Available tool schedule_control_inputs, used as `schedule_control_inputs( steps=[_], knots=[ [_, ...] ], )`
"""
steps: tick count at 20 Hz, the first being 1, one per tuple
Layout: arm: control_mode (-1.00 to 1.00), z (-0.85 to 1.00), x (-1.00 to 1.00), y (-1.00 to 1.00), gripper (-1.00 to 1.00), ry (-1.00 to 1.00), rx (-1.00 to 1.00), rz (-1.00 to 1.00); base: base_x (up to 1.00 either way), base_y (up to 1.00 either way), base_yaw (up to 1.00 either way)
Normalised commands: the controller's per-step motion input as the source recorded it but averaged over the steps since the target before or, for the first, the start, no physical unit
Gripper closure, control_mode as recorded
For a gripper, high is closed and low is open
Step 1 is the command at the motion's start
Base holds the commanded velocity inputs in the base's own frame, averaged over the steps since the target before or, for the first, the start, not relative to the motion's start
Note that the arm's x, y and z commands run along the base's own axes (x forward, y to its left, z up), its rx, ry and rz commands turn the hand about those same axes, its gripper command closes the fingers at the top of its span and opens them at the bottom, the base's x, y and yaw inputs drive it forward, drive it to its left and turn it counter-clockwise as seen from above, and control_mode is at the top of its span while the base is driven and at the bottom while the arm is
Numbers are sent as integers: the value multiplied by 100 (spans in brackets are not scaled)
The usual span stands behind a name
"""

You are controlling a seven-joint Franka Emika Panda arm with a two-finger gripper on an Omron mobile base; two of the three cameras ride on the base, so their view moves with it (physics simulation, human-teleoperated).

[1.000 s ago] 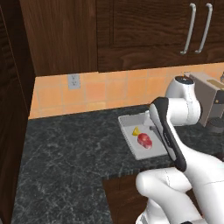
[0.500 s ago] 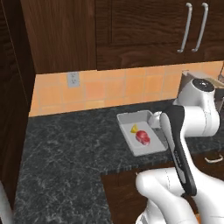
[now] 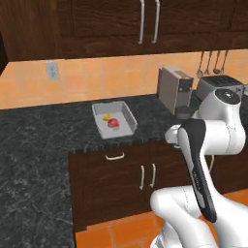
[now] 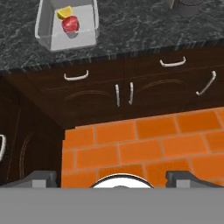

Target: Place one lemon wedge and one steak in each tupperware on the nearby counter, to pack two identical lunches.

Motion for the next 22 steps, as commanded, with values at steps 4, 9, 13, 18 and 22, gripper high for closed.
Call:
schedule_control_inputs(
  steps=[4,9,13,18,22],
  knots=[
    [100,0,0,0,-100,0,0,0,-71,-100,0],
    [100,0,0,0,-100,0,0,0,-6,-100,0],
    [100,0,0,0,-100,0,0,0,6,-100,3],
    [100,0,0,0,-100,0,0,0,2,-100,3],
    [100,0,0,0,-100,0,0,0,0,-100,3]
  ],
)
